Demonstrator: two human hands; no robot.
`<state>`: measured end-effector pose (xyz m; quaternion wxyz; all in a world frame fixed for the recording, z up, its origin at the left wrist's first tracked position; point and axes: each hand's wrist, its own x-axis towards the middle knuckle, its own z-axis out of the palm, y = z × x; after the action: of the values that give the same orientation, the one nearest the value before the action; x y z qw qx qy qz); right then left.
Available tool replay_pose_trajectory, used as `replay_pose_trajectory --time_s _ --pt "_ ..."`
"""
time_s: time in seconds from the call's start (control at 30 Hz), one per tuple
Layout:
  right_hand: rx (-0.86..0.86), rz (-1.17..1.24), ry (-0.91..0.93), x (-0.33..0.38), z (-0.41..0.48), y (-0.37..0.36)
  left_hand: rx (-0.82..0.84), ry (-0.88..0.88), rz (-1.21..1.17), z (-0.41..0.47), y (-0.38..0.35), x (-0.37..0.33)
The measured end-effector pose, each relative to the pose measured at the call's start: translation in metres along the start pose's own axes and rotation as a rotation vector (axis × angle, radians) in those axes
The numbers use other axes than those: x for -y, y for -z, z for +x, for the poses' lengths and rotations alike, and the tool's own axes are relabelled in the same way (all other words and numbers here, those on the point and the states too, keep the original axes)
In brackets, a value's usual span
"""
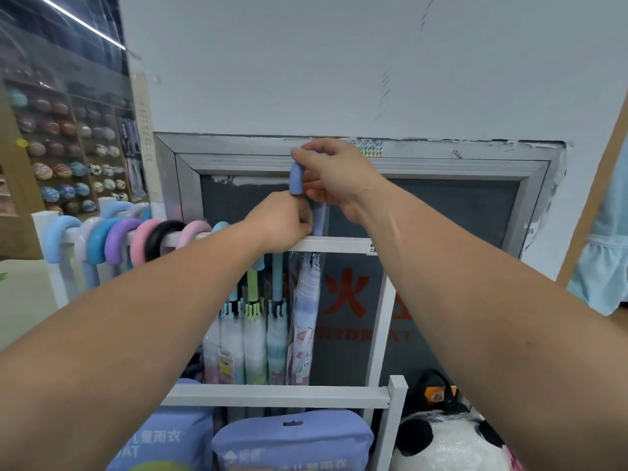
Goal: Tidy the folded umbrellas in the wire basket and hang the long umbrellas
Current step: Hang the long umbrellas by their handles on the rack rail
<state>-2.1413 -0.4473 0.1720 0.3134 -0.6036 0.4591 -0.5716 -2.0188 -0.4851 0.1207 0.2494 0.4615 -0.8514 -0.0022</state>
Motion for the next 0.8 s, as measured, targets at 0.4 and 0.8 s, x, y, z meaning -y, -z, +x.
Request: replay_pose_trajectory --time_s 0.4,0.8 --pt "0.045 0.021 -0.101 -0.005 -0.009 0.013 -0.206 0.124 -0.619 -0.017 0.033 0.007" --pt "0.098 -0.167 -0.108 -0.03 -0.029 0.004 -0.075 -0.02 -0.69 -0.043 0.021 0.009"
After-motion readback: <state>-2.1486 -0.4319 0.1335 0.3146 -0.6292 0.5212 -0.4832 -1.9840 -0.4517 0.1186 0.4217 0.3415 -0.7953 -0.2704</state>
